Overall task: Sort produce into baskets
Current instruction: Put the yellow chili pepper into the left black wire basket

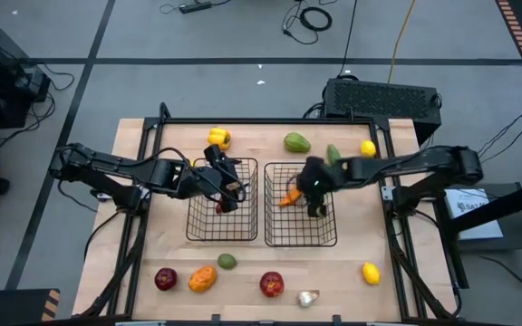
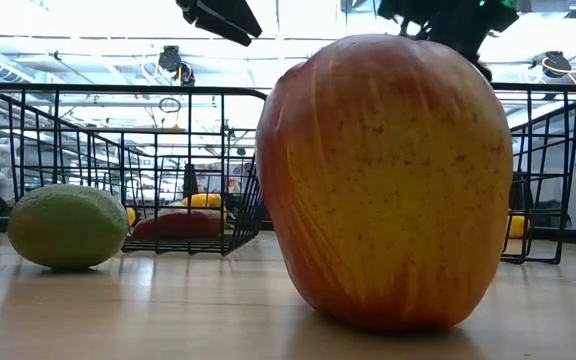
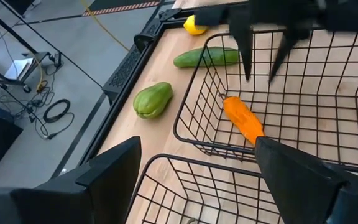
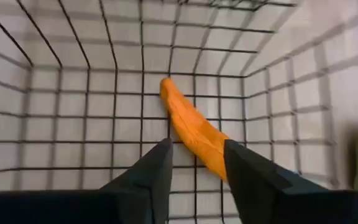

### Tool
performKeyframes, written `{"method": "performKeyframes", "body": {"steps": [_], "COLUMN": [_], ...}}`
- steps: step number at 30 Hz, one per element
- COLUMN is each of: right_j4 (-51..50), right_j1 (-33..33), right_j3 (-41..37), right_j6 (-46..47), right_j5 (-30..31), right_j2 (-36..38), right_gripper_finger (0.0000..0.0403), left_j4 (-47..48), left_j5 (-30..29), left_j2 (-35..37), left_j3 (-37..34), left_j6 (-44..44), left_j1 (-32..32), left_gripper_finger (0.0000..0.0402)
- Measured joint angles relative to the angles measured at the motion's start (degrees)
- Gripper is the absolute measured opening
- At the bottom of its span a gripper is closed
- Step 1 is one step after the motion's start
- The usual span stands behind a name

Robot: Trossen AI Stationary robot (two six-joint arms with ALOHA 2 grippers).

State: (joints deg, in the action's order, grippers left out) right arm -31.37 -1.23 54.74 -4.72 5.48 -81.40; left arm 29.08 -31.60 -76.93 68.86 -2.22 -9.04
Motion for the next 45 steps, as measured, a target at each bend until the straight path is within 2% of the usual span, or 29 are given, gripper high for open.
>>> {"method": "performKeyframes", "body": {"steps": [9,15,24,35,39,45], "right_j4": [2.7,2.6,4.1,3.7,0.0,-8.8], "right_j1": [1.1,1.1,0.6,0.1,0.4,1.2], "right_j3": [4.5,5.1,5.2,5.7,9.1,17.4], "right_j6": [-10.8,-16.3,-20.6,-21.4,-18.8,-15.0], "right_j5": [1.9,2.1,5.0,5.0,4.8,4.5], "right_j2": [-12.8,-18.9,-22.4,-22.3,-22.3,-22.3], "right_gripper_finger": [0.0231,0.0244,0.0206,0.011,0.0091,0.009], "left_j4": [0.2,0.7,0.8,0.9,1.0,1.0], "left_j5": [0.0,-0.1,-0.1,-0.4,-0.4,-0.4], "left_j2": [0.0,0.0,0.0,0.0,0.0,0.0], "left_j3": [0.0,0.0,0.0,0.0,0.0,0.0], "left_j6": [-0.3,-0.3,-0.2,0.0,0.0,0.0], "left_j1": [0.0,0.0,0.0,0.0,0.0,0.0], "left_gripper_finger": [0.0322,0.0322,0.0322,0.0322,0.0322,0.0322]}}
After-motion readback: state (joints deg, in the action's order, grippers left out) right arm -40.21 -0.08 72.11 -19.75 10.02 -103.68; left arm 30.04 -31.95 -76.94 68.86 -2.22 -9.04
